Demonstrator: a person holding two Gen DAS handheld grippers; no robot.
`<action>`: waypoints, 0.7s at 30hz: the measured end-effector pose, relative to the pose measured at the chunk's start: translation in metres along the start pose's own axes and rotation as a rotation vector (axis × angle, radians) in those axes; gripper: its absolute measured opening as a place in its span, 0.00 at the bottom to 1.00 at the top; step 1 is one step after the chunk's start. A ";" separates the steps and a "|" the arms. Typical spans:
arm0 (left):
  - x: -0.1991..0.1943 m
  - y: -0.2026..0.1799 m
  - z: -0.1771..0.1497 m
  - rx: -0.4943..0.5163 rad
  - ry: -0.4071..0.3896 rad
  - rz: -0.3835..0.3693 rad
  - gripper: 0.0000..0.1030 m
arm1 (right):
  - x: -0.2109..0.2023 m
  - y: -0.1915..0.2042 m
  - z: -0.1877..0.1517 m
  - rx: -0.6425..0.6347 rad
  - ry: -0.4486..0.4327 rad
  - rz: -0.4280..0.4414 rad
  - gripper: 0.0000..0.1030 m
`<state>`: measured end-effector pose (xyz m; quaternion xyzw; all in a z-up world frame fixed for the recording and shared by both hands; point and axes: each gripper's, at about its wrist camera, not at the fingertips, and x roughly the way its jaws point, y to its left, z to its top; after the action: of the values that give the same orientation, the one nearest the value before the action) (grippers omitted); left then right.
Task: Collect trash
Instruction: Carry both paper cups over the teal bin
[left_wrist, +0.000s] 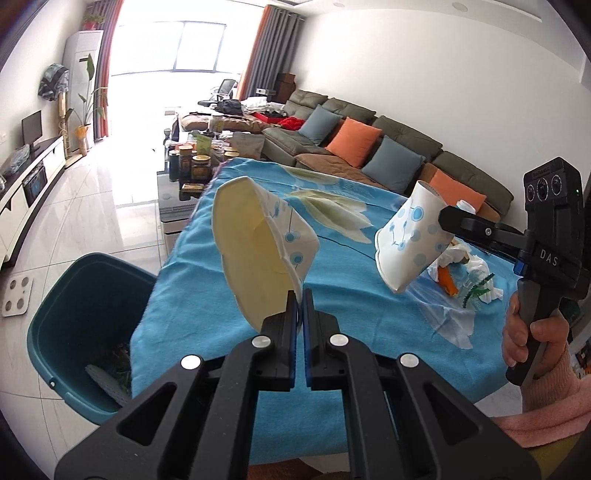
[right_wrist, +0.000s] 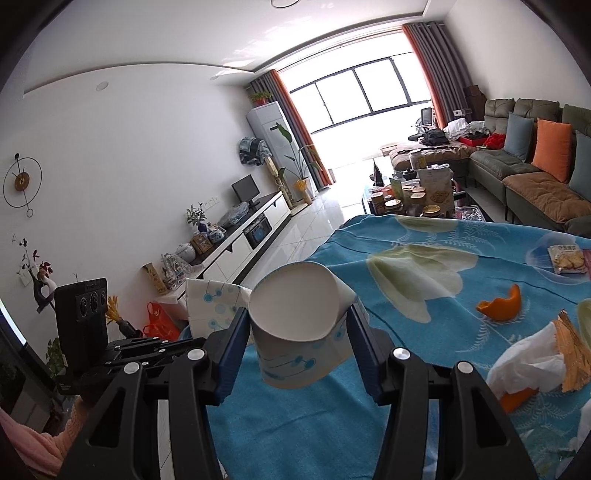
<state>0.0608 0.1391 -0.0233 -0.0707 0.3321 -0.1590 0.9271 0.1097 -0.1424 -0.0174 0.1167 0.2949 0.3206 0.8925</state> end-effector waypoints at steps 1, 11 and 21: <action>-0.005 0.007 0.000 -0.010 -0.005 0.013 0.03 | 0.005 0.004 0.001 -0.006 0.007 0.011 0.50; -0.047 0.063 -0.008 -0.100 -0.055 0.135 0.03 | 0.051 0.042 0.010 -0.074 0.077 0.105 0.50; -0.077 0.113 -0.016 -0.170 -0.068 0.230 0.03 | 0.092 0.077 0.019 -0.121 0.124 0.174 0.50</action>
<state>0.0223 0.2713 -0.0171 -0.1159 0.3184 -0.0205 0.9406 0.1395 -0.0249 -0.0135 0.0679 0.3186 0.4206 0.8468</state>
